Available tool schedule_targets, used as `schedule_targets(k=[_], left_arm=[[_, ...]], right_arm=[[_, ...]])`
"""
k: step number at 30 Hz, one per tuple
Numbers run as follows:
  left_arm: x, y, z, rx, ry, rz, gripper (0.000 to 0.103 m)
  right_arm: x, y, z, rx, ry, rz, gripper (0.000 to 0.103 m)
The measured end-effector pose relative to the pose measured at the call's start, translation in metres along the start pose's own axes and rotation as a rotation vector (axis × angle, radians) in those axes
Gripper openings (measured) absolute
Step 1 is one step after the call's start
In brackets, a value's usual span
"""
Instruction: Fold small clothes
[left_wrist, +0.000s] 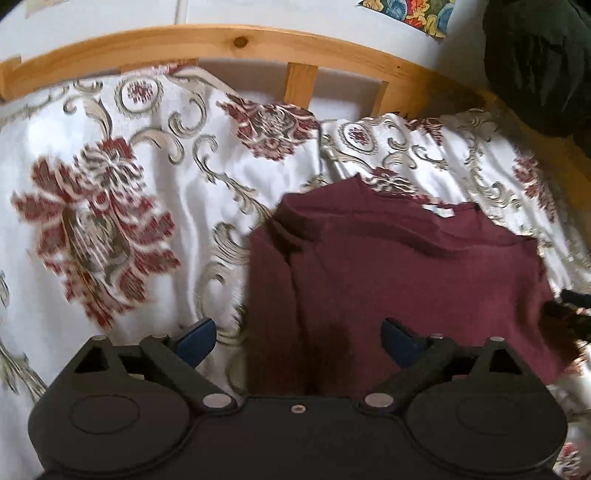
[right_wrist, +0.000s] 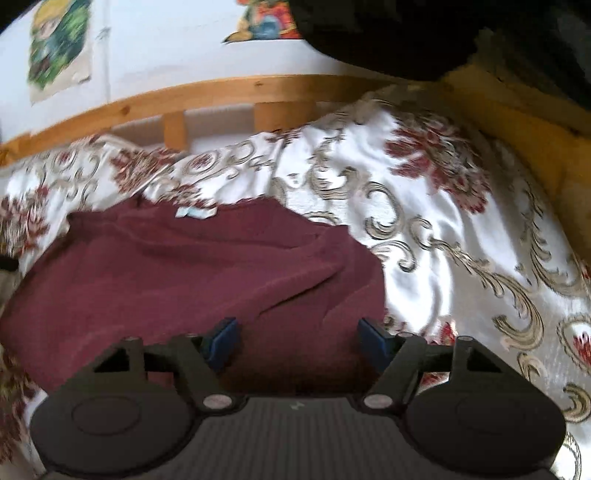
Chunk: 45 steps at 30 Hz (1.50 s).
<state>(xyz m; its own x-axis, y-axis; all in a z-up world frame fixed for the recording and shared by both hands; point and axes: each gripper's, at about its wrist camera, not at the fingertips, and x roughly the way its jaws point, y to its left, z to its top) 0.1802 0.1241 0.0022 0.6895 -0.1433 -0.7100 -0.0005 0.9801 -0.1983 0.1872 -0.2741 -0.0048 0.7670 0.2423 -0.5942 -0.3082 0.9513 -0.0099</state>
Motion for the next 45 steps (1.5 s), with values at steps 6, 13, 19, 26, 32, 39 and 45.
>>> schedule_targets(k=[6,13,19,26,32,39,45], left_arm=[[0.023,-0.017,-0.011,0.086,0.052,-0.050,0.037],[0.017,-0.013,-0.008,0.060,0.021,-0.059,0.005],[0.025,-0.002,-0.005,-0.004,0.064,-0.083,0.005],[0.023,0.002,-0.003,-0.035,0.064,-0.107,0.005],[0.029,0.004,-0.004,-0.041,0.087,-0.113,0.005],[0.031,0.004,-0.003,-0.048,0.096,-0.118,0.006],[0.031,0.005,-0.003,-0.047,0.103,-0.123,0.007]], right_arm=[[0.022,0.010,-0.001,0.005,0.089,-0.026,0.033],[0.003,-0.009,0.001,0.215,0.026,-0.015,0.012],[-0.002,-0.041,-0.016,0.421,0.039,0.007,0.003],[-0.017,-0.039,-0.018,0.440,-0.046,-0.009,0.003],[-0.006,-0.045,-0.034,0.470,0.017,-0.004,0.005],[-0.007,-0.044,-0.026,0.457,-0.007,-0.042,0.026],[-0.004,-0.044,-0.023,0.460,-0.011,-0.052,0.047]])
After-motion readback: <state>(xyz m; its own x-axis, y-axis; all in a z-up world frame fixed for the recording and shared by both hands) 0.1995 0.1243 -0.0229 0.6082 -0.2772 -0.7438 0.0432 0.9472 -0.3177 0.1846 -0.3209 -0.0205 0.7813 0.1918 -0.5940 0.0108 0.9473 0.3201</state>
